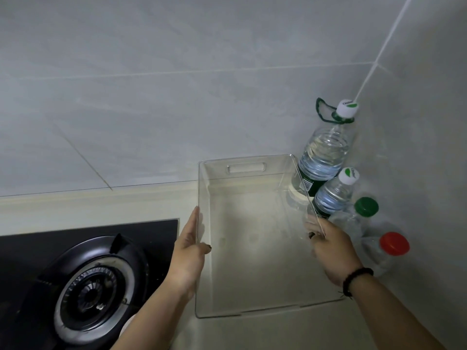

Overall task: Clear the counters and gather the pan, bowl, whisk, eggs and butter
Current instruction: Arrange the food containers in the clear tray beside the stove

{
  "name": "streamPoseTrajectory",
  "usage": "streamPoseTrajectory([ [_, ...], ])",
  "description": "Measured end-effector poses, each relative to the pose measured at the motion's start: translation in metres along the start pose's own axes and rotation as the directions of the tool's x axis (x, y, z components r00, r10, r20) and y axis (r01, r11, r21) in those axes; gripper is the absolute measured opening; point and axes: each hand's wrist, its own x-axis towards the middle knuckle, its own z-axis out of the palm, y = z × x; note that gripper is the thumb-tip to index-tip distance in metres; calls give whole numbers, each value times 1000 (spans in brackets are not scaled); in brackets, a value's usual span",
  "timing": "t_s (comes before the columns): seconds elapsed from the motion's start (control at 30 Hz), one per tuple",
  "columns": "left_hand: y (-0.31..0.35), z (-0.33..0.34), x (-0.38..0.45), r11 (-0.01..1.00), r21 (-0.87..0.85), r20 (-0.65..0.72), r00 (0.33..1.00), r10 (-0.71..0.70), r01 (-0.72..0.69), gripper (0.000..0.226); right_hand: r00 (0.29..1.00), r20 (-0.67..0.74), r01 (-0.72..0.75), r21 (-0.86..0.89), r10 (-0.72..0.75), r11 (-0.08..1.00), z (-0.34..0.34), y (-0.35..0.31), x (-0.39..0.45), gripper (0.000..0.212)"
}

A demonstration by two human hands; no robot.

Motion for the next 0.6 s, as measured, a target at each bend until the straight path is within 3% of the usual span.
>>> streamPoseTrajectory([
  [0.23,1,3,-1,1000,-6,-7,1000,-1,1,93,1000,-12,3,-98,-4,995,-1,-4,-5,49],
  [0.4,1,5,-2,1000,3,-5,1000,-1,1,94,992,-88,71,-216,-92,974,-5,-18,-14,53],
  [0.6,6,4,-6,996,90,26,1000,5,-8,91,991,-47,105,-273,-122,956,-7,-25,-32,51],
])
